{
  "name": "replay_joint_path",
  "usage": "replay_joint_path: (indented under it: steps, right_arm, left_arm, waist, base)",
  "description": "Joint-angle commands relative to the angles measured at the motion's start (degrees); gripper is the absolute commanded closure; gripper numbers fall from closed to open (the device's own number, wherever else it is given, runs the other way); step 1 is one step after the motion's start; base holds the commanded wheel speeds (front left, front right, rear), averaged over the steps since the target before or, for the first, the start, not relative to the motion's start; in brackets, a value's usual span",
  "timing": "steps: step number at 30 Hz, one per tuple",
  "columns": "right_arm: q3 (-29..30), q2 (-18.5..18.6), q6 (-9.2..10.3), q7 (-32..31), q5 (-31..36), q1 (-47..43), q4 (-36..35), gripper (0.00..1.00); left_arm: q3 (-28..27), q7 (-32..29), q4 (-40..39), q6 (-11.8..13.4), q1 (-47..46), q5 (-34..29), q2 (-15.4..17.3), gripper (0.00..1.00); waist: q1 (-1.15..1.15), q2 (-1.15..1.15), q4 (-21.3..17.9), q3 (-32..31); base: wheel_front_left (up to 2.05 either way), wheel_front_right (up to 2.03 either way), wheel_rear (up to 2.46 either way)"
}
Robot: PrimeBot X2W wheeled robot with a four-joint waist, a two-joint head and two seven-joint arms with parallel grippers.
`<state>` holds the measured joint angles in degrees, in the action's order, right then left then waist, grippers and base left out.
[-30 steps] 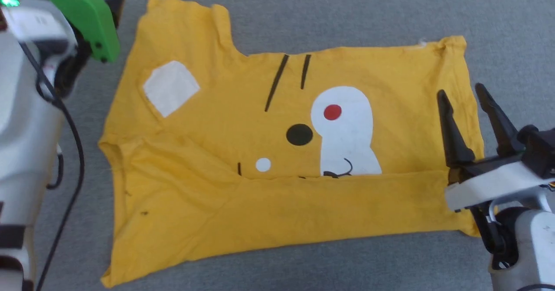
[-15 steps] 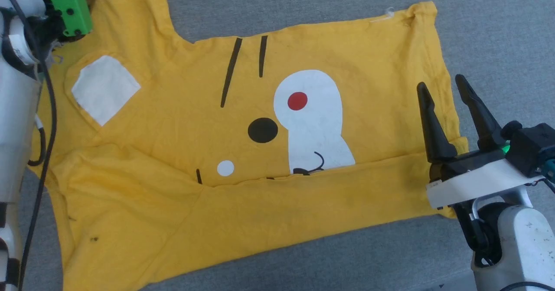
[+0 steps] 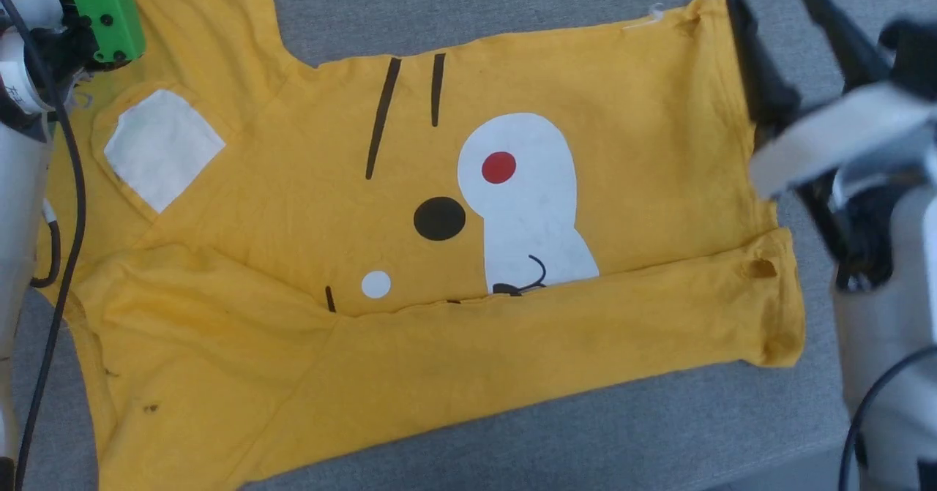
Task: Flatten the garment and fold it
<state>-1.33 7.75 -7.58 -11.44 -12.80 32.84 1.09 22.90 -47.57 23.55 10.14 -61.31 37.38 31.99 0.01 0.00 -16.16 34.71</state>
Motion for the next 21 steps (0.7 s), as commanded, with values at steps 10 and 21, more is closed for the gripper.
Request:
replay_joint_path:
  steps: [10,21]
  right_arm:
    - [8.07,-2.58,0.09,-32.91,4.79,17.71,18.56,0.0]
    - [7.16,-2.87,0.09,-48.47,10.54,18.46,17.58,1.0]
  left_arm:
    - [1.17,1.4,-0.29,-1.54,1.27,0.54,-1.37,1.0]
    - [1.35,5.51,0.41,-3.04,0.46,0.29,-1.88,1.0]
  waist:
    - [-0.01,0.0,3.33,1.21]
    - [-0.01,0.0,4.58,2.04]
  base:
    - [0.0,0.0,0.0]
    - [0.0,0.0,0.0]
